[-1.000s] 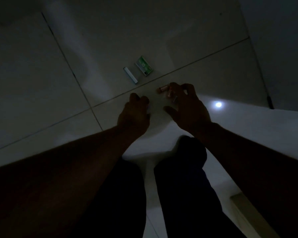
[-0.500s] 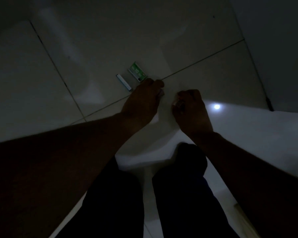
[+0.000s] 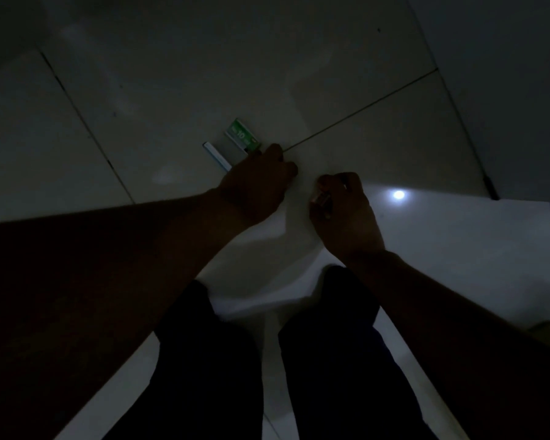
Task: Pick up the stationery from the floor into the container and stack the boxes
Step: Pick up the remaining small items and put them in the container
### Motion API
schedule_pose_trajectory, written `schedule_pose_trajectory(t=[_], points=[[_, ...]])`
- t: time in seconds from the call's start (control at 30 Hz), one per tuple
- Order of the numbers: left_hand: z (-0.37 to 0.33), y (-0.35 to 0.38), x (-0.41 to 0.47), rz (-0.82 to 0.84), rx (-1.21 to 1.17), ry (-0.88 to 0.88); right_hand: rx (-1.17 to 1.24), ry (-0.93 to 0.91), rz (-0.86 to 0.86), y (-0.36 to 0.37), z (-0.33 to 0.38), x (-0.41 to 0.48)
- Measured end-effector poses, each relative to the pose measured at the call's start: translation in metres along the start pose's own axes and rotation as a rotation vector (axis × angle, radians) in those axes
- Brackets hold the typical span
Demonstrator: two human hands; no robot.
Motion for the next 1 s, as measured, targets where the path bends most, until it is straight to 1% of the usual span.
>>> schedule_pose_trajectory(t=[0.13, 0.27, 0.37, 0.43, 0.57, 0.7, 0.83, 0.93, 1.0], points=[[0.000, -0.004, -0.011, 0.022, -0.178, -0.049, 0.012, 0.011, 0.065, -0.002, 0.006, -0.004], [-0.003, -0.028, -0.032, -0.063, -0.395, -0.117, 0.046, 0.039, 0.091, -0.016, 0.023, -0.004], [-0.007, -0.061, -0.058, -0.134, -0.562, -0.104, 0.055, 0.042, 0.063, -0.038, 0.047, 0.002], [-0.009, -0.087, -0.074, -0.169, -0.602, -0.104, 0.067, 0.023, 0.018, -0.057, 0.067, 0.006], [-0.018, -0.146, -0.114, -0.198, -0.659, -0.169, 0.106, 0.018, -0.078, -0.111, 0.122, 0.009], [-0.035, -0.217, -0.162, -0.218, -0.803, -0.225, 0.187, 0.024, -0.174, -0.177, 0.186, 0.006], [-0.058, -0.297, -0.214, -0.303, -0.906, -0.269, 0.152, -0.046, -0.268, -0.248, 0.251, -0.002], [-0.080, -0.356, -0.254, -0.284, -1.014, -0.297, 0.172, -0.030, -0.302, -0.307, 0.299, -0.015], [-0.099, -0.397, -0.283, -0.260, -1.039, -0.302, 0.165, 0.009, -0.329, -0.352, 0.333, -0.030]])
Point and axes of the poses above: each hand's wrist, its own x-axis towards the middle knuckle, its own y-axis out of the palm, z = x × y, the point moved 3 cm from there along x, towards the middle knuckle, and after that the axes turned 14 degrees about -y, right-handed, at the moved point
